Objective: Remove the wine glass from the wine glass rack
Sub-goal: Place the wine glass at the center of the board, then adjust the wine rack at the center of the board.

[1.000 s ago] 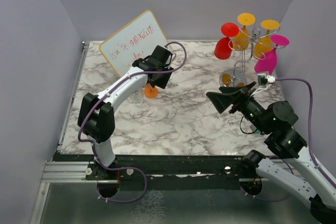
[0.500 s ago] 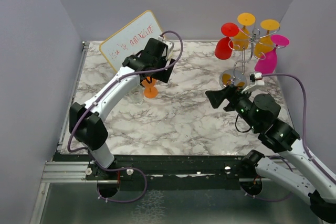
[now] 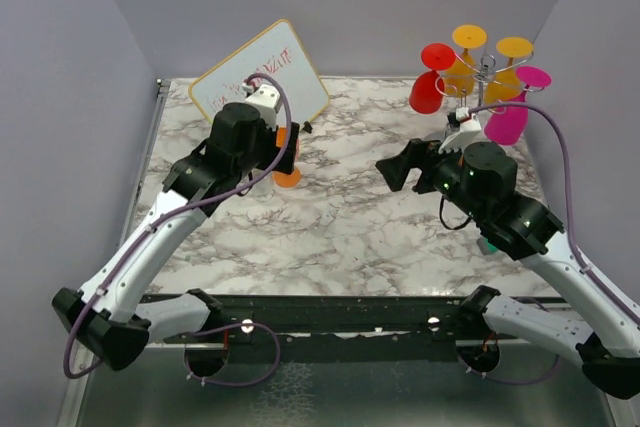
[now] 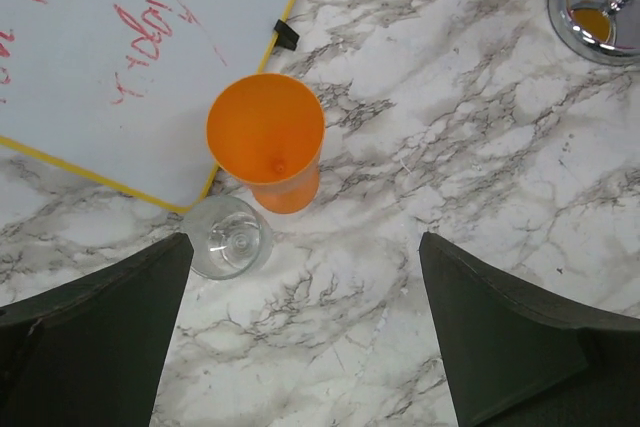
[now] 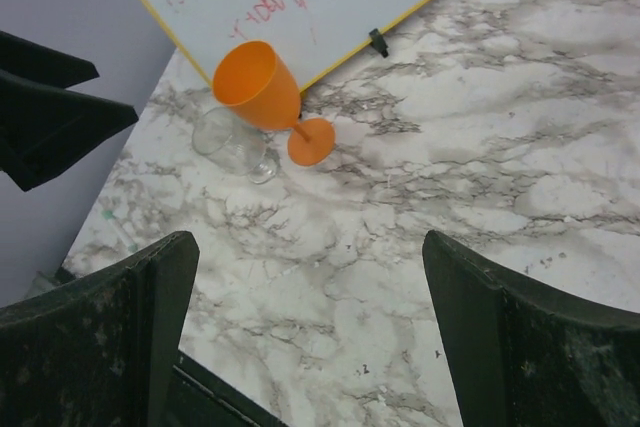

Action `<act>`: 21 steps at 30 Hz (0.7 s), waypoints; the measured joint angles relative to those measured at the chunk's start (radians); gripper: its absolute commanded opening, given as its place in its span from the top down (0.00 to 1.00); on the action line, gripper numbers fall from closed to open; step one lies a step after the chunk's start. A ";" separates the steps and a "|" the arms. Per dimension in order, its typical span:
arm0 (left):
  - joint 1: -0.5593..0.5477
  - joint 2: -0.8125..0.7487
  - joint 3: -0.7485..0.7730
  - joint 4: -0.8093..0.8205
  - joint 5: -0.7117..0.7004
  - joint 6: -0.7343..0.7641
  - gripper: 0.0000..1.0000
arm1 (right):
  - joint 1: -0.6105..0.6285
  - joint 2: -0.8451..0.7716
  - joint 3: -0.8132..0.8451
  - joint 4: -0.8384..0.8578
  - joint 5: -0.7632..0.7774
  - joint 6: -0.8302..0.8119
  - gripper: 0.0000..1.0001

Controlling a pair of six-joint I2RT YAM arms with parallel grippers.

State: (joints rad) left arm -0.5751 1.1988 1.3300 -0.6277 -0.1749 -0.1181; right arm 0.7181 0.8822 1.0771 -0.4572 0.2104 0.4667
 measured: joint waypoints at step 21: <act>0.000 -0.428 -0.345 0.063 0.035 -0.126 0.01 | -0.174 0.449 0.640 -0.234 0.140 -0.066 0.00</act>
State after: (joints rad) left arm -0.5751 0.7704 0.9852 -0.5648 -0.1394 -0.2436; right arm 0.5442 1.3315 1.7168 -0.6914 0.3508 0.4004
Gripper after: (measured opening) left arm 0.988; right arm 0.998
